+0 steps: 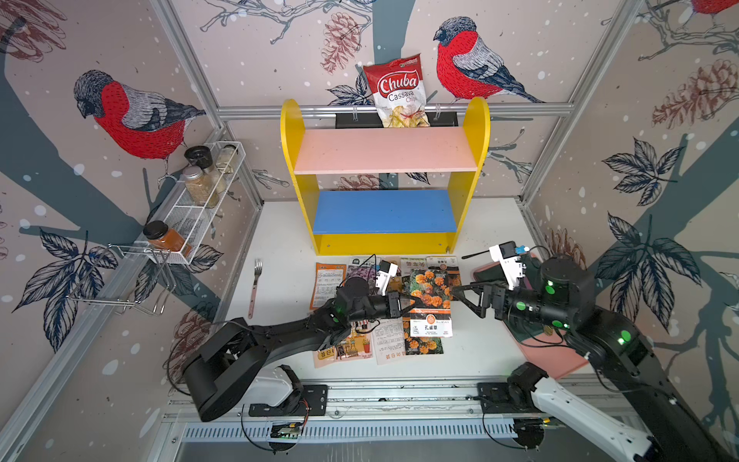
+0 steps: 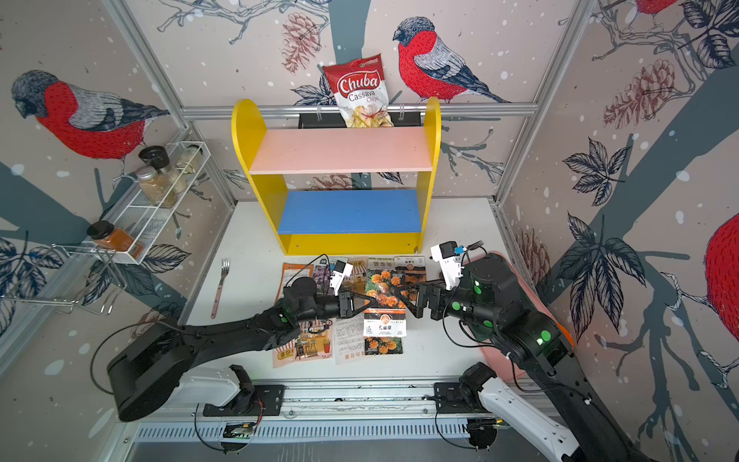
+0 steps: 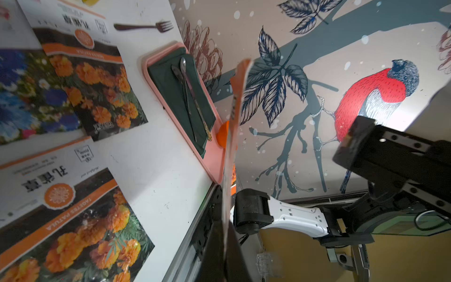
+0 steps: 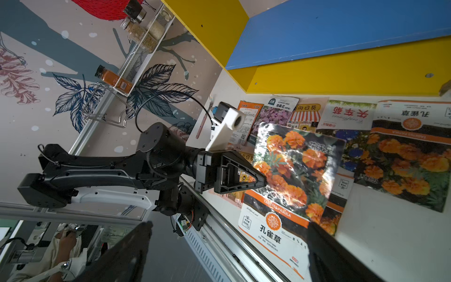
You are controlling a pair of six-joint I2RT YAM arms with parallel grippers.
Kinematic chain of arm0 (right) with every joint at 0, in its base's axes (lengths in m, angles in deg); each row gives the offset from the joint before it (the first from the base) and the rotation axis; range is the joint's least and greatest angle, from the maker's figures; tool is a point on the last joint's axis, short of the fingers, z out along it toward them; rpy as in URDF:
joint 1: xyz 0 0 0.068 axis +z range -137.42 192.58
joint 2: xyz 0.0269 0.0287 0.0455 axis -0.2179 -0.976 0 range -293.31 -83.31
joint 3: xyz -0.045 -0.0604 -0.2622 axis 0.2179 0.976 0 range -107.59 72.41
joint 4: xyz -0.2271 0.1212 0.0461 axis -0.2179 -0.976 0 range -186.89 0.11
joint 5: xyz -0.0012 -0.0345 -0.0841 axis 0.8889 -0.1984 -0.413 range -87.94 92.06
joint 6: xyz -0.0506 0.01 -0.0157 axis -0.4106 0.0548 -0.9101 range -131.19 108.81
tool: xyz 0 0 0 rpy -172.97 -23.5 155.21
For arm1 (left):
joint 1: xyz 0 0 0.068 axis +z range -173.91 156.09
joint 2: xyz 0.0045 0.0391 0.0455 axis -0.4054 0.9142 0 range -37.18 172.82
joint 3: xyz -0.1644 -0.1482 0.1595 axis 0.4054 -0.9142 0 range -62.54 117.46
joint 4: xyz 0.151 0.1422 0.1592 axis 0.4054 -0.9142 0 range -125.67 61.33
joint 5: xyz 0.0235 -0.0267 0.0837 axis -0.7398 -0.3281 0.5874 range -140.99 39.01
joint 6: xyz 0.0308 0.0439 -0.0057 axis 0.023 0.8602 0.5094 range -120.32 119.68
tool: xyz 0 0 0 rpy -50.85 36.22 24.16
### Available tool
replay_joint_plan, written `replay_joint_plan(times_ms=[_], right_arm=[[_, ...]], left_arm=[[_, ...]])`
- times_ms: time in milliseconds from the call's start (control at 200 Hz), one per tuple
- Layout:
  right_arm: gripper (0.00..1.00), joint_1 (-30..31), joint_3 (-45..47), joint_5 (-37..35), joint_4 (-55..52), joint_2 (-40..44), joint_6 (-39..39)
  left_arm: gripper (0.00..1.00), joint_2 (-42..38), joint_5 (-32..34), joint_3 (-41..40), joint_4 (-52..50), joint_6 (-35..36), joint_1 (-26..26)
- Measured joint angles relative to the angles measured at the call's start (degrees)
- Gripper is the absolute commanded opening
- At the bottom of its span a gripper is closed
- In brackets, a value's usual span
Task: Take the seed bag off the shelf
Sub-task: Place the seed packet at the center of the board.
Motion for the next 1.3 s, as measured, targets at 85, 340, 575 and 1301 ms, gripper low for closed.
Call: replay_joint_plan(times_ms=[85, 340, 575, 1301], right_arm=[[1.0, 0.11, -2.1, -0.52, -3.48, 0.09, -1.2], [1.0, 0.22, -4.2, -2.21, -10.86, 0.46, -3.72], [1.0, 0.22, -3.91, -2.99, -12.46, 1.27, -3.93], [1.0, 0.22, -1.99, -3.76, -12.44, 2.45, -3.93]], left_arm=[[0.0, 5.22, 0.98, 1.46, 3.15, -1.46, -2.38], [0.0, 17.77, 2.95, 6.27, 12.85, -5.57, -7.91], [0.0, 21.14, 6.86, 10.21, 12.13, -7.52, -10.56], [0.0, 27.21, 18.38, 17.59, -7.06, -12.04, -14.97]])
